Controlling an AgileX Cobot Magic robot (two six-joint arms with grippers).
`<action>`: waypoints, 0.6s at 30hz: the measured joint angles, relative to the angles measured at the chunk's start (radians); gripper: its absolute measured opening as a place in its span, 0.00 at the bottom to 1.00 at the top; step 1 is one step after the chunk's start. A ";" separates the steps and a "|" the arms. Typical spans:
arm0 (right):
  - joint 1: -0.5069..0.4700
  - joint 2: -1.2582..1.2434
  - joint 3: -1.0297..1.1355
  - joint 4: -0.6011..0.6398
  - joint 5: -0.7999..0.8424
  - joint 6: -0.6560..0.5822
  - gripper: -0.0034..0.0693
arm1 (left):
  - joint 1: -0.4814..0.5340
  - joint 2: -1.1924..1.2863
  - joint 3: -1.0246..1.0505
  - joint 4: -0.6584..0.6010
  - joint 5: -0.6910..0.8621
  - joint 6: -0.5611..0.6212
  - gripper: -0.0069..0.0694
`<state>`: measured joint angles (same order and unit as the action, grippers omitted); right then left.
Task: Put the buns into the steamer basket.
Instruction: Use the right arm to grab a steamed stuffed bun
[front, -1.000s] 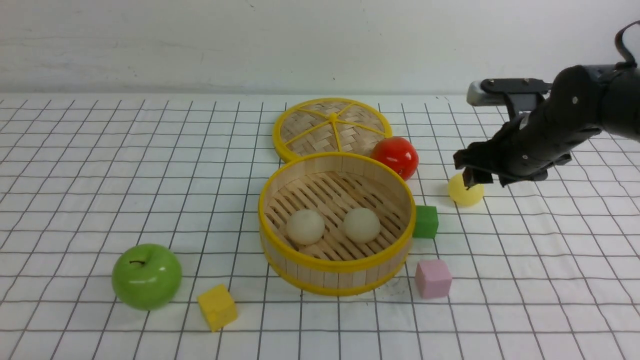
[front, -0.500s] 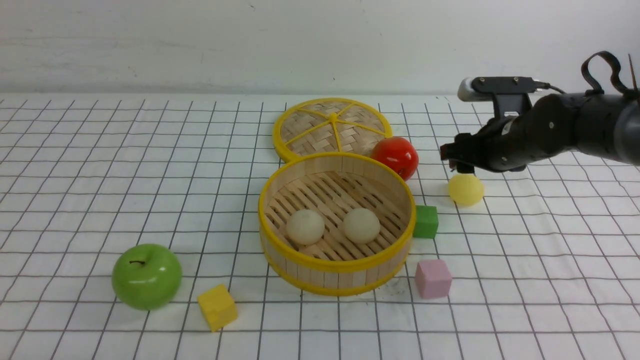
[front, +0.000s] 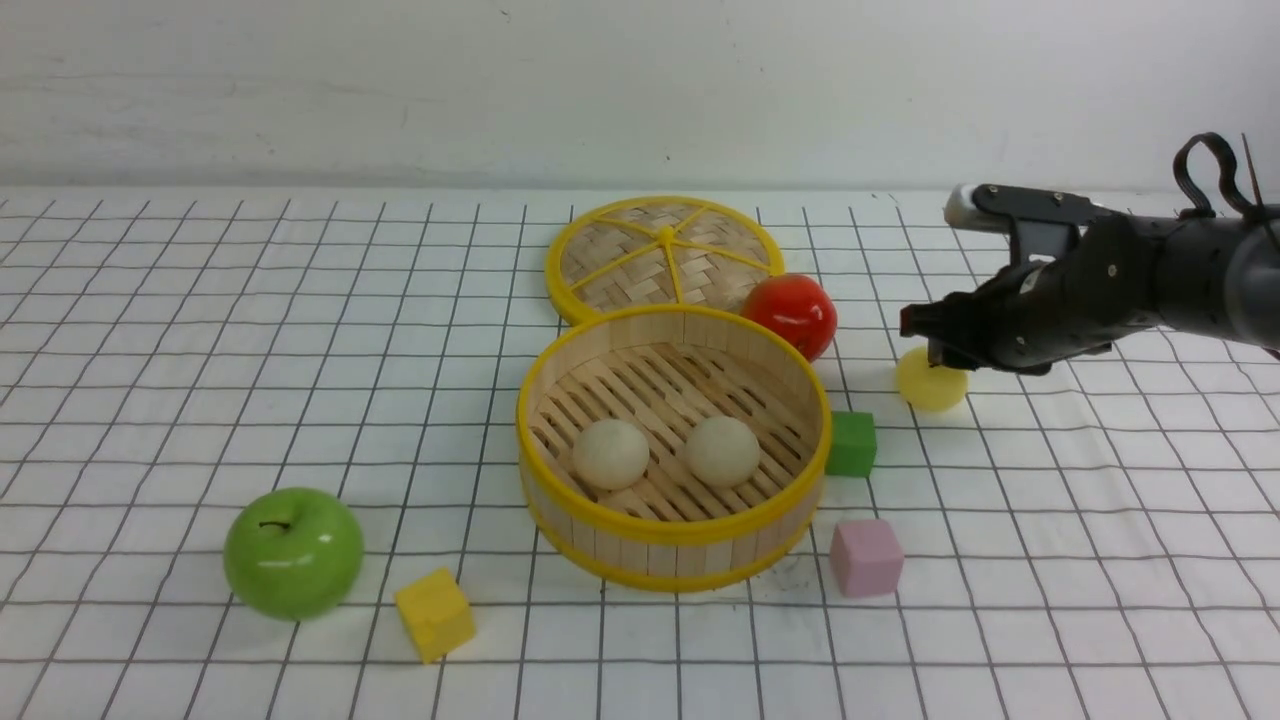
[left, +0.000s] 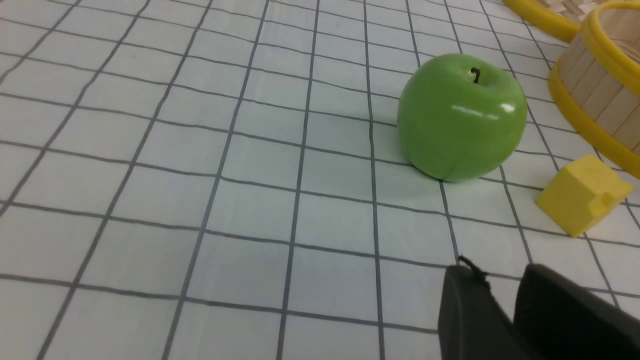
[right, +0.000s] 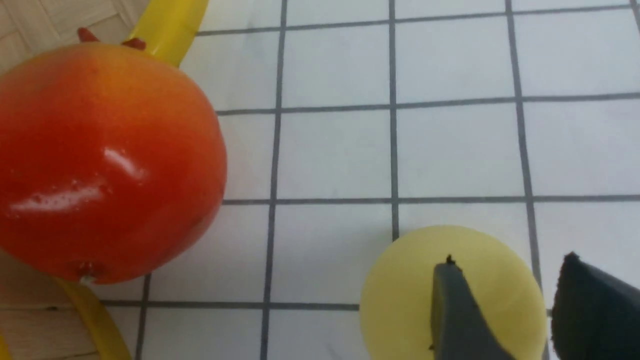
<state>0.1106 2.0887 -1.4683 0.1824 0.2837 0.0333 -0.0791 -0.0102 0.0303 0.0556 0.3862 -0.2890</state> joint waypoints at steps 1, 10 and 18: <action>0.000 0.001 0.000 0.001 0.000 0.000 0.37 | 0.000 0.000 0.000 0.000 0.000 0.000 0.28; 0.000 0.008 0.000 0.013 0.023 0.000 0.19 | 0.000 0.000 0.000 0.000 0.000 0.000 0.30; 0.000 0.009 -0.002 0.013 0.046 0.001 0.03 | 0.000 0.000 0.000 0.000 0.000 0.000 0.31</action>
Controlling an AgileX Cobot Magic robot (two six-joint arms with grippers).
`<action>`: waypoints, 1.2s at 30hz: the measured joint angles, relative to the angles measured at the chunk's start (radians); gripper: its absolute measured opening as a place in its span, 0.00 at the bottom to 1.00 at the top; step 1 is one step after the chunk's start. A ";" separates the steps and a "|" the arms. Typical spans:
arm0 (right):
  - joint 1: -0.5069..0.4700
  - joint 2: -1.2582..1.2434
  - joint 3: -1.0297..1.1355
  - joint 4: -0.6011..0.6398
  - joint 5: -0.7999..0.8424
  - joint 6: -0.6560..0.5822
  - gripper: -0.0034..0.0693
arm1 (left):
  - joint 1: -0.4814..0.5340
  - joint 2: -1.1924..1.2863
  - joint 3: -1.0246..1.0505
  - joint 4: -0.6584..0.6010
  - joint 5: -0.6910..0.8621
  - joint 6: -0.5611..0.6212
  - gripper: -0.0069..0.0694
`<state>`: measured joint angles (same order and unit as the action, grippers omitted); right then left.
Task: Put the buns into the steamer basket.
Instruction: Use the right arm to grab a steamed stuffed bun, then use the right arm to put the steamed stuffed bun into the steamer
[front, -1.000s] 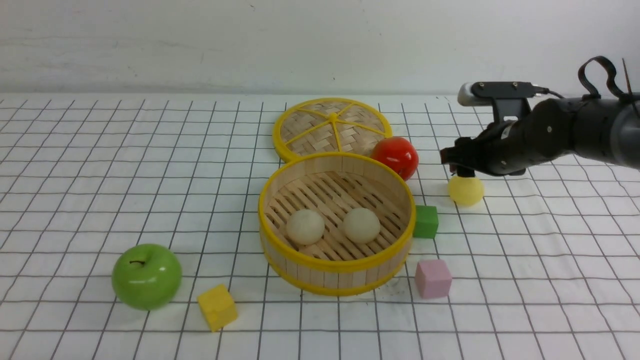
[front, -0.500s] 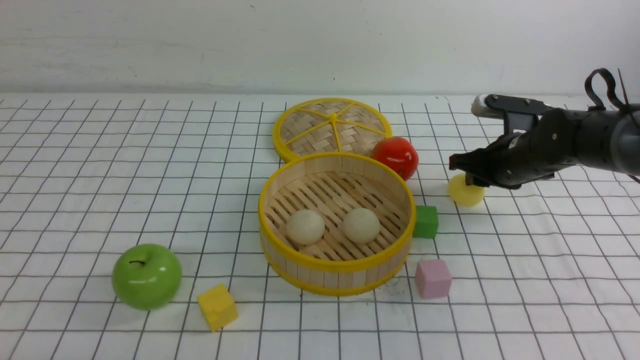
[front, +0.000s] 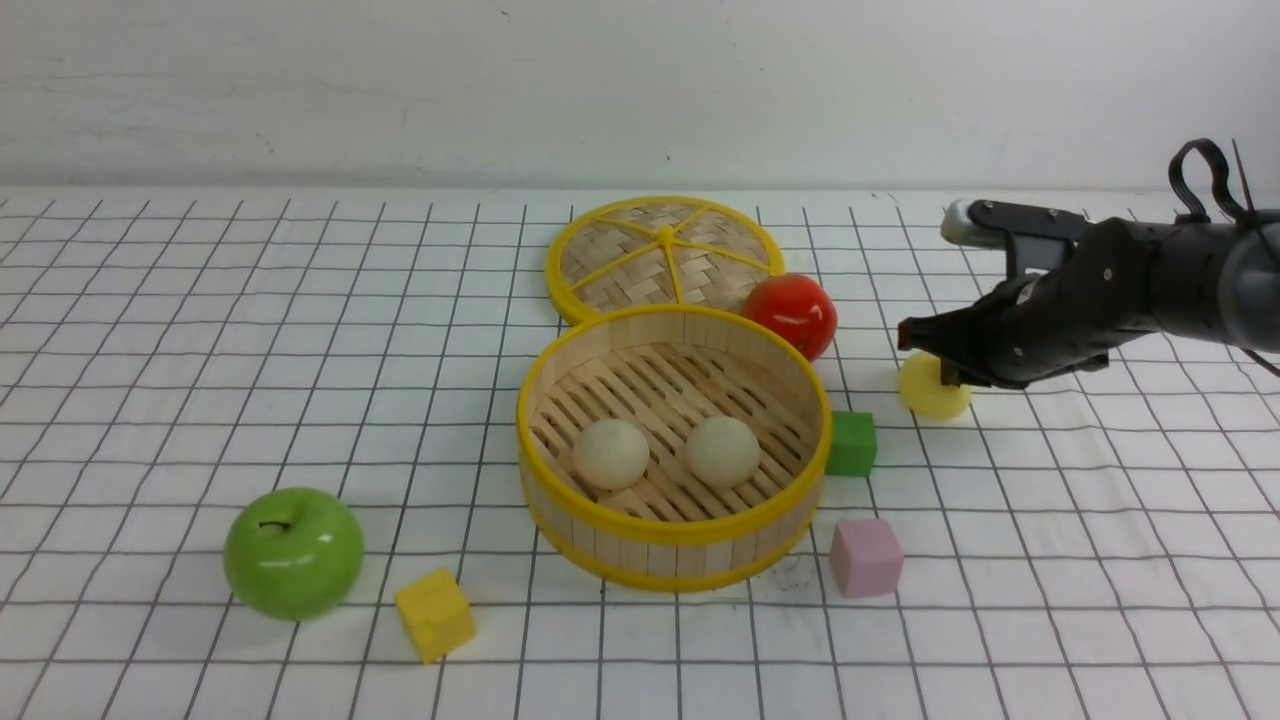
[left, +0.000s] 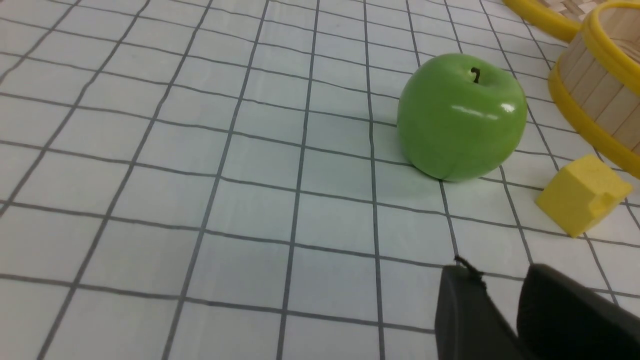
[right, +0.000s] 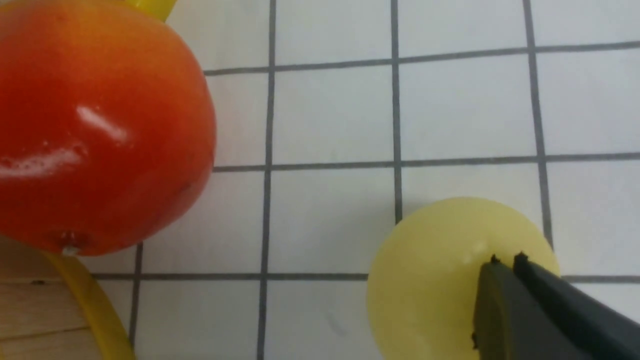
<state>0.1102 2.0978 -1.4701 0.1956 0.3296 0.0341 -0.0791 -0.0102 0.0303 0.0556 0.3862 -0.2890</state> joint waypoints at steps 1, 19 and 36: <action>0.000 -0.002 0.000 0.000 0.002 0.000 0.03 | 0.000 0.000 0.000 0.000 0.000 0.000 0.31; 0.044 -0.200 0.000 0.149 0.031 -0.090 0.02 | 0.000 0.000 0.000 0.000 0.000 0.000 0.34; 0.229 -0.076 0.000 0.501 -0.033 -0.369 0.02 | 0.000 0.000 0.000 0.000 0.000 0.000 0.36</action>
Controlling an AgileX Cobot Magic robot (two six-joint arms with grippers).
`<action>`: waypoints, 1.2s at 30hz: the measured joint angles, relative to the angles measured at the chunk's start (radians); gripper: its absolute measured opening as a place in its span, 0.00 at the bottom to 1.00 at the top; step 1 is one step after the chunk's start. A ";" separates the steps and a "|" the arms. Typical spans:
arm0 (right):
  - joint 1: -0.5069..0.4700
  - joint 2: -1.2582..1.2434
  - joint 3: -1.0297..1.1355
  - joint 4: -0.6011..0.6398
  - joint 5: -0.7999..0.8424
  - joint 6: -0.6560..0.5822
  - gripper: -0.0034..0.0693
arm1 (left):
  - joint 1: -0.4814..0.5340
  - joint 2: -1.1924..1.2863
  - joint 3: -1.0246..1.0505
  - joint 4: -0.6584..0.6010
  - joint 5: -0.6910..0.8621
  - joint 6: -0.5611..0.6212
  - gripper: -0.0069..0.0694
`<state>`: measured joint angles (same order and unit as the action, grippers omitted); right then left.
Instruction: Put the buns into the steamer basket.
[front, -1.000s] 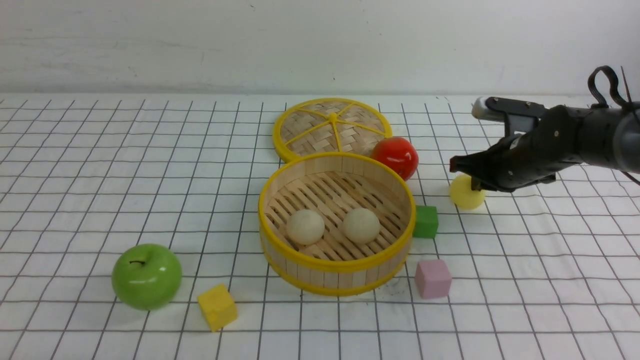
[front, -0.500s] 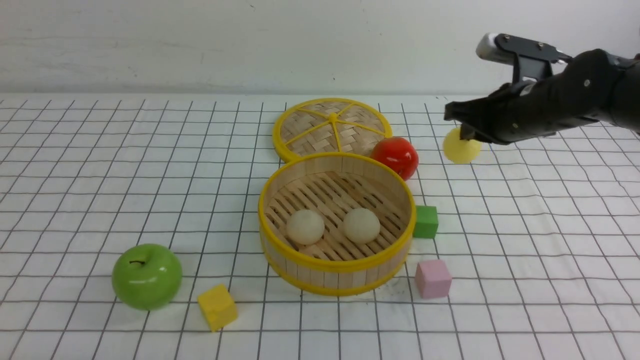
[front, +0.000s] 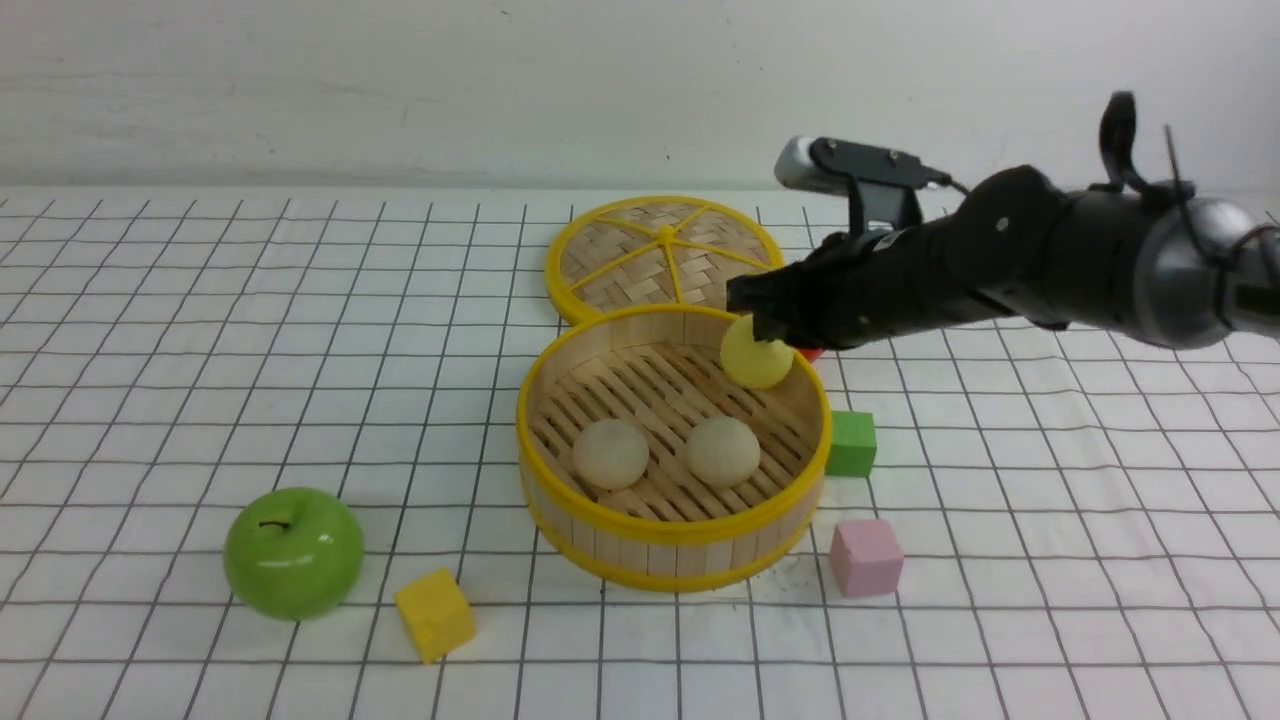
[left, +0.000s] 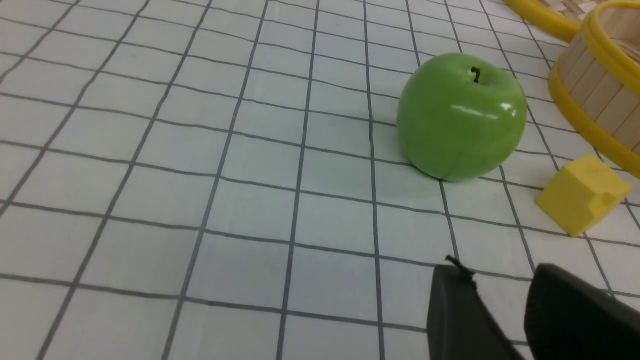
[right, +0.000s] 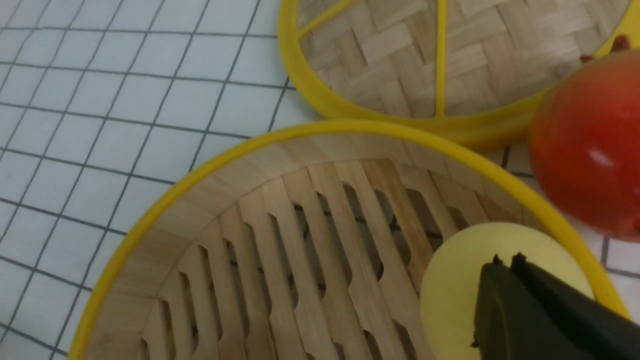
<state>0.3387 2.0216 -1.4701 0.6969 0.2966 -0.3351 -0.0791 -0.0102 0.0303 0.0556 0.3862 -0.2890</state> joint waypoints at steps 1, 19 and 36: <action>0.000 0.011 0.000 0.008 -0.004 -0.001 0.02 | 0.000 0.000 0.000 0.000 0.000 0.000 0.36; 0.000 0.028 0.000 0.016 -0.040 -0.002 0.25 | 0.000 0.000 0.000 0.000 0.000 0.000 0.39; -0.020 -0.501 0.000 -0.348 0.394 0.094 0.83 | 0.000 0.000 0.000 0.000 0.000 0.000 0.40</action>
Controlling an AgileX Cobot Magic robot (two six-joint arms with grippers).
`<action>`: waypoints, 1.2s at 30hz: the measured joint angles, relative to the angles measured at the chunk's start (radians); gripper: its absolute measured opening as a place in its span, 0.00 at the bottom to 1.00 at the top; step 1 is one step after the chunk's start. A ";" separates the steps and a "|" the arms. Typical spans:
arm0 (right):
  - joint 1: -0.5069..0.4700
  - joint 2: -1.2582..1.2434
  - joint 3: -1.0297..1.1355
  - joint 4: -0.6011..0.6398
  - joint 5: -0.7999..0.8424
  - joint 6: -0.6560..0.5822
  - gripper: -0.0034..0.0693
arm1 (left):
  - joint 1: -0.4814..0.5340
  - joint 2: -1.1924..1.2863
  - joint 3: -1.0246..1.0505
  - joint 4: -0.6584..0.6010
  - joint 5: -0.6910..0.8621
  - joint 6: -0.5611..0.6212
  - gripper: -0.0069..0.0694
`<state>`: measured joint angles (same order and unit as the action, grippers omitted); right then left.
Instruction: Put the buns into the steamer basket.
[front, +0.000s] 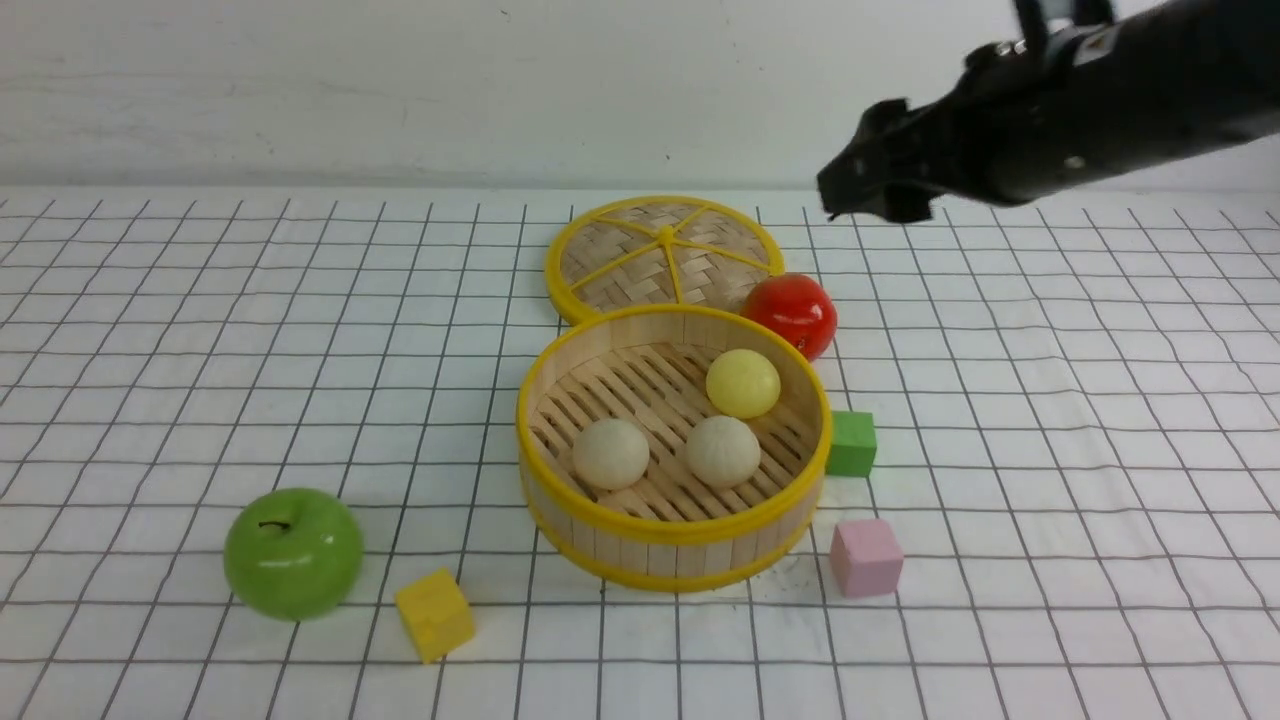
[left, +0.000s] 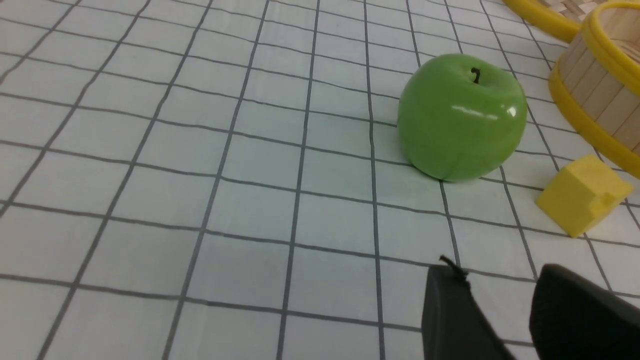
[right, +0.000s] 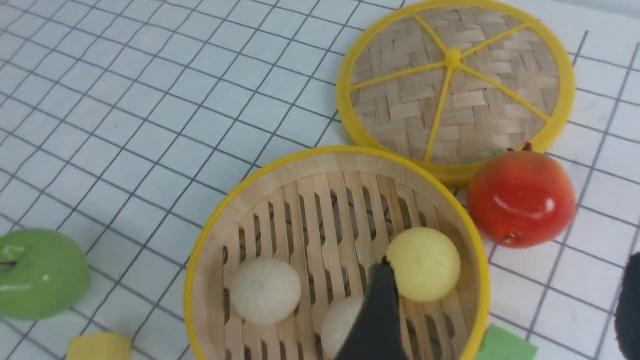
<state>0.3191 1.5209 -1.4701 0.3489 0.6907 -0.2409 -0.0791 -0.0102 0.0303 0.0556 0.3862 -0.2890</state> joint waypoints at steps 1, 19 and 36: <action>0.000 -0.048 0.000 -0.032 0.051 0.049 0.82 | 0.000 0.000 0.000 0.000 0.000 0.000 0.40; 0.000 -0.543 0.220 -0.378 0.572 0.426 0.02 | 0.000 0.000 0.000 0.000 0.000 0.000 0.40; 0.000 -0.712 0.264 -0.401 0.576 0.439 0.02 | 0.000 0.000 0.000 0.000 0.000 0.000 0.40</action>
<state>0.3191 0.8087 -1.2058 -0.0525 1.2666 0.1984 -0.0791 -0.0102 0.0303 0.0556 0.3862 -0.2890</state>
